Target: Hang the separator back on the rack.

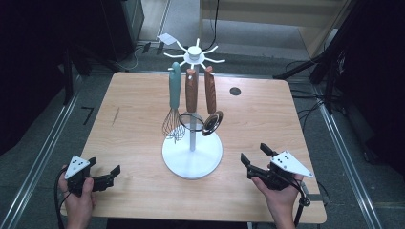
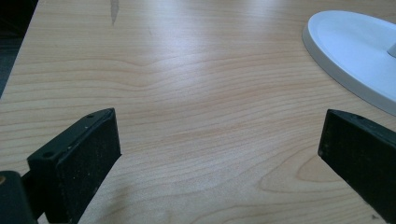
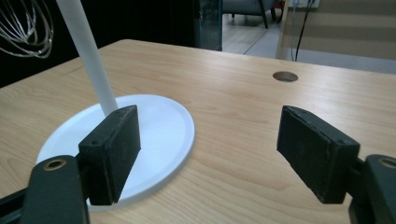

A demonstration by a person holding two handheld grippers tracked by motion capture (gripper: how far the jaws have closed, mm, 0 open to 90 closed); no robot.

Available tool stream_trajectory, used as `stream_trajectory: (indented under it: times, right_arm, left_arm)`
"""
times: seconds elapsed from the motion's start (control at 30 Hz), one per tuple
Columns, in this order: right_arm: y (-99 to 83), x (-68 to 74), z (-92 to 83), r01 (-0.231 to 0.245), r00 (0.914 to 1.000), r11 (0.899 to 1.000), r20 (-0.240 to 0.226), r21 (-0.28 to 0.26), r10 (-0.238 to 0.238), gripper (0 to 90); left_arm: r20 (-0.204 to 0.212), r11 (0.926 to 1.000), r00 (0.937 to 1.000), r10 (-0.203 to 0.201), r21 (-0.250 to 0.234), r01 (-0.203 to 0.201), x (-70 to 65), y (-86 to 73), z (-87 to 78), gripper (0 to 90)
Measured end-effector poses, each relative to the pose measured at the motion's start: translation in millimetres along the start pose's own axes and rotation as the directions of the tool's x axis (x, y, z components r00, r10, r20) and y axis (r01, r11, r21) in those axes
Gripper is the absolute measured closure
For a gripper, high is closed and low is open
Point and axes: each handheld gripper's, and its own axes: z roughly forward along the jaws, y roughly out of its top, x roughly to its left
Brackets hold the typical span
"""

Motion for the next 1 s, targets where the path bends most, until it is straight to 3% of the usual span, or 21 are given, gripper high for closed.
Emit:
stream_trajectory:
  times: [0.17,0.4,1.0]
  right_arm:
    - [-9.8,-10.5,-2.7,0.002,0.9999,1.000,0.016,0.016,-0.002,22.0]
    - [-23.1,-31.9,-7.8,-0.043,0.9989,0.999,0.021,0.029,0.043,22.3]
    - [-50.5,-76.8,-26.4,-0.063,0.9900,0.995,0.131,0.077,0.053,22.2]
  left_arm:
    - [0.001,1.0000,1.0000,-0.001,-0.001,0.001,0.1,0.0,0.0,0.0]
    - [0.000,1.0000,1.0000,-0.004,-0.002,0.004,0.3,0.0,-0.2,0.0]
    - [0.003,1.0000,1.0000,-0.008,-0.003,0.008,1.0,-0.1,-0.4,0.0]
